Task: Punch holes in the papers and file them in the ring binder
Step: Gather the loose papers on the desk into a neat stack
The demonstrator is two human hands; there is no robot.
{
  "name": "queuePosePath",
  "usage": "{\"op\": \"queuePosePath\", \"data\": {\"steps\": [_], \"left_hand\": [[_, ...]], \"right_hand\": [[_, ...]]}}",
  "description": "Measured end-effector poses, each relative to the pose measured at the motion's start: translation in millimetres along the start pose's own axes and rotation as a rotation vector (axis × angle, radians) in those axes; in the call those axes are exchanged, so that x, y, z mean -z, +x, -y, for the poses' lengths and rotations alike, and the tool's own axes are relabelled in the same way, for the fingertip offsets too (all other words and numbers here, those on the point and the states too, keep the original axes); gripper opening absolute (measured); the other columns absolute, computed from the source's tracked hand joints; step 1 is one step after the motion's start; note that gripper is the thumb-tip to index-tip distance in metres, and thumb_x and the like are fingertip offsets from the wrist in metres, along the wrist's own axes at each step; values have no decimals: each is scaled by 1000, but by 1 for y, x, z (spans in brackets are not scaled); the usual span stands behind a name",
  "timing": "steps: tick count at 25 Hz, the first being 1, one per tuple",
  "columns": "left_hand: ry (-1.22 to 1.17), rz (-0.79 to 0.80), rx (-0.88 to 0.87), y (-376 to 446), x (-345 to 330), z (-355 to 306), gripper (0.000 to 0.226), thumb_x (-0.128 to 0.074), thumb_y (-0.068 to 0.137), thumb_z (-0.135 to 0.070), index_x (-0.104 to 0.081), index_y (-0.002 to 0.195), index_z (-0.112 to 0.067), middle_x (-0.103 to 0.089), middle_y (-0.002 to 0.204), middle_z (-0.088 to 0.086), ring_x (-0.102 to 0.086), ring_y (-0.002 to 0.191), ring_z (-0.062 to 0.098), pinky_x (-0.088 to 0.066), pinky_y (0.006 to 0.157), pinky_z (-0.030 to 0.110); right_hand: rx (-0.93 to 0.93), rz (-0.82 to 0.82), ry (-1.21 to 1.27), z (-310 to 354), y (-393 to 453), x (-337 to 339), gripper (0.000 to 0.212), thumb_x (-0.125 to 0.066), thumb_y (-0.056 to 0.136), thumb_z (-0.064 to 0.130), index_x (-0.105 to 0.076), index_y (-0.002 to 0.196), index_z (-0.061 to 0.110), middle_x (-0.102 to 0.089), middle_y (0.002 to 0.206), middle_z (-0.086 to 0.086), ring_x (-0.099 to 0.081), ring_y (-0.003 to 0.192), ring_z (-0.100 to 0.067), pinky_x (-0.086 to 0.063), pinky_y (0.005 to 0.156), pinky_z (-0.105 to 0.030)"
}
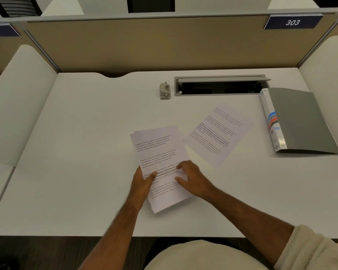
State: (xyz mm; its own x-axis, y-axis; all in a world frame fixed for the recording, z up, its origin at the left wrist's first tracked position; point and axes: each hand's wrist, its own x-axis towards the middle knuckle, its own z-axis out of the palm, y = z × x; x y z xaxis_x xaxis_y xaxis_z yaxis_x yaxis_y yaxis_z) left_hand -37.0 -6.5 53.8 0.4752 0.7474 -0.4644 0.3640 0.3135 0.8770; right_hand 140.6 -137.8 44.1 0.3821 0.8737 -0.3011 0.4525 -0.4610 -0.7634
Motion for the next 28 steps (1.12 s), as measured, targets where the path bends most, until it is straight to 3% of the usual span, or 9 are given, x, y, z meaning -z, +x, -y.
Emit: {"op": "queuePosePath", "data": {"steps": [2, 5, 7, 11, 18, 21, 24, 28], "left_hand": [[15, -6, -17, -1, 7, -5, 49, -72, 95, -23, -51, 139, -31, -69, 124, -11, -72, 106, 13, -62, 74, 24], [13, 0, -35, -4, 15, -12, 47, -74, 94, -26, -52, 135, -35, -69, 122, -14, -73, 103, 12, -63, 75, 26], [2, 10, -43, -4, 19, -16, 45, -75, 92, -26, -56, 133, -32, -71, 121, -12, -74, 102, 13, -64, 77, 29], [-38, 2, -100, -1, 25, -34, 37, -78, 90, -23, -66, 125, -28, -76, 118, -7, -73, 107, 15, -63, 82, 30], [-17, -35, -325, 15, 41, -102, 44, -78, 91, -20, -62, 126, -40, -73, 115, -11, -72, 106, 14, -63, 81, 28], [-21, -57, -330, 22, 40, -112, 42, -81, 88, -21, -64, 119, -43, -75, 109, -13, -72, 102, 9, -62, 80, 26], [21, -43, -338, 28, 37, -113, 35, -79, 89, -25, -66, 113, -48, -76, 107, -16, -72, 101, 11, -63, 81, 29], [49, -59, -335, 33, 32, -116, 31, -76, 92, -28, -65, 110, -51, -75, 105, -14, -73, 98, 15, -64, 83, 34]], "right_hand": [[-110, -133, -11, -6, 8, 9, 61, -74, 84, 47, -45, 132, 22, -46, 131, 5, -45, 120, -13, -47, 99, -34], [-250, -163, 274, 3, 17, 25, 83, -79, 77, 53, -36, 142, 24, -43, 135, 9, -46, 121, -10, -45, 99, -33], [-240, -122, 482, 13, 21, 36, 65, -80, 81, 43, -46, 132, 22, -59, 132, 5, -62, 112, -11, -54, 95, -32], [-120, -145, 532, 35, 31, 55, 31, -78, 86, 25, -63, 111, 14, -75, 109, 1, -74, 94, -14, -61, 87, -43], [127, -271, 464, 84, 44, 84, 36, -72, 91, 30, -61, 124, 18, -72, 117, 9, -71, 103, -12, -60, 85, -27], [118, -298, 461, 87, 46, 82, 43, -76, 89, 30, -60, 127, 20, -71, 116, 11, -68, 104, -6, -57, 84, -19], [66, -309, 480, 90, 47, 76, 38, -74, 90, 26, -60, 125, 25, -68, 106, 20, -66, 93, 6, -53, 71, -8], [60, -300, 458, 92, 53, 75, 33, -71, 92, 24, -59, 123, 31, -64, 101, 25, -66, 86, 7, -50, 64, -5]]}}
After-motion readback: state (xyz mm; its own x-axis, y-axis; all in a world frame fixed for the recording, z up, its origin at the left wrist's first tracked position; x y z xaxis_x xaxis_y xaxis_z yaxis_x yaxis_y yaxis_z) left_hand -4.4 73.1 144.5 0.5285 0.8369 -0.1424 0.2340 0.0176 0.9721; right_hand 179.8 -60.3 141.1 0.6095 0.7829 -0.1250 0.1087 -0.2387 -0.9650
